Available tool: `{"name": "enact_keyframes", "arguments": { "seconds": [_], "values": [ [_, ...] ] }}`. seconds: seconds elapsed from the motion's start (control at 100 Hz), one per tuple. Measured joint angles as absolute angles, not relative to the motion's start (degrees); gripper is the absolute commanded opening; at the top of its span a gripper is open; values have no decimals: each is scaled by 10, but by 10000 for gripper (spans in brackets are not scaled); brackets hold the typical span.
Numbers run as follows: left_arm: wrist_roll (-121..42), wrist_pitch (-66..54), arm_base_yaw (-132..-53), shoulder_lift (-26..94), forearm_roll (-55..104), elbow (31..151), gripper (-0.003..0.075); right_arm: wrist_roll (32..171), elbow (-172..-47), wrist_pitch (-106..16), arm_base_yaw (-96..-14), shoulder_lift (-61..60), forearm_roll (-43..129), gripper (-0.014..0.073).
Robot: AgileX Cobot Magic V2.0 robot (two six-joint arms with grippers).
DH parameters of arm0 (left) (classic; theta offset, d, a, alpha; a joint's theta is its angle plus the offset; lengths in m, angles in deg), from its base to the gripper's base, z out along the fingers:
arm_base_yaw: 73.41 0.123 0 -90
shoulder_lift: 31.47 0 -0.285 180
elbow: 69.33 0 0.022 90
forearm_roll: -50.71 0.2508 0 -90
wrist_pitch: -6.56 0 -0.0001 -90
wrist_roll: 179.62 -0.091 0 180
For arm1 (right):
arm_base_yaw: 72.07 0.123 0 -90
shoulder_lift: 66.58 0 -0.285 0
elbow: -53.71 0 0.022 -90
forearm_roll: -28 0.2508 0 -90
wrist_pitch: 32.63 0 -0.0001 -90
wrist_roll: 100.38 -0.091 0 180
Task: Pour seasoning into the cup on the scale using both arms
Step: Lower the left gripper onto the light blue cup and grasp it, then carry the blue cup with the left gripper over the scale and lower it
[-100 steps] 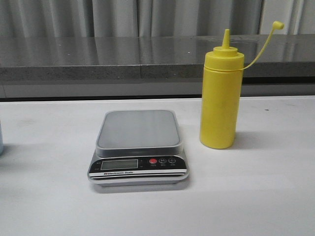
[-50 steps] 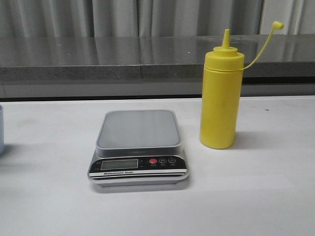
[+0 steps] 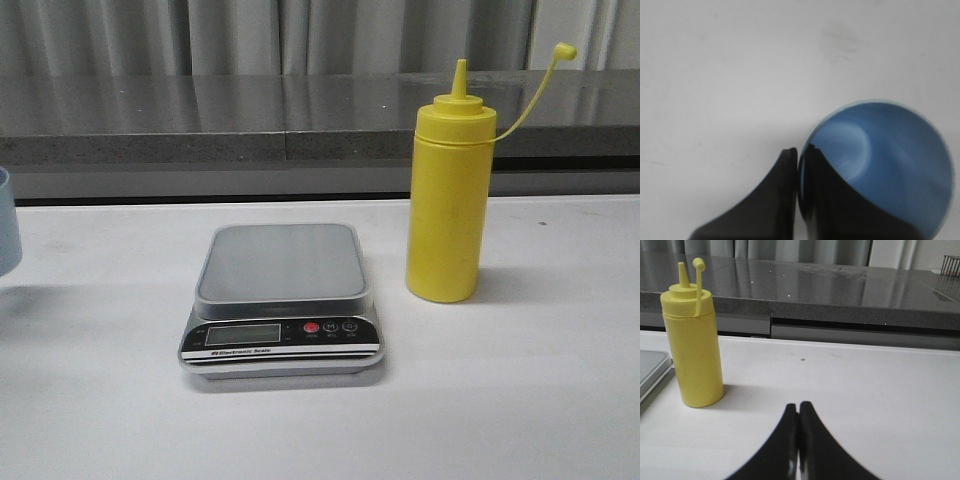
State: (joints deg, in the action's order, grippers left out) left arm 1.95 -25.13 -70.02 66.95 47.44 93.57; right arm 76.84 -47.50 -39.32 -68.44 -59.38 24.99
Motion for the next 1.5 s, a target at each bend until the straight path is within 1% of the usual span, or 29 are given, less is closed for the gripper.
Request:
{"name": "enact_keyframes", "arguments": {
  "seconds": [0.28, 0.47, 0.82, 1.08, 1.34, 1.5],
  "values": [
    [-65, -366, -702, 656, 374, 1043, -20, 768, -475, -393, -684, -594, 250, -68],
    [-75, -403, -741, 657, 363, 1083, -20, 768, -475, -393, -684, -594, 250, -68],
    [-76, -419, -865, 731, 356, 1155, -20, 768, -475, -393, -684, -594, 250, -68],
    [-76, -420, -938, 801, 353, 1212, -20, 768, -475, -393, -684, -594, 250, -68],
    [-76, -425, -971, 852, 352, 1246, -20, 768, -475, -393, -684, -594, 250, -68],
    [-76, -427, -974, 871, 352, 1248, -20, 768, -475, -393, -684, -594, 250, -68]
  ]
}}
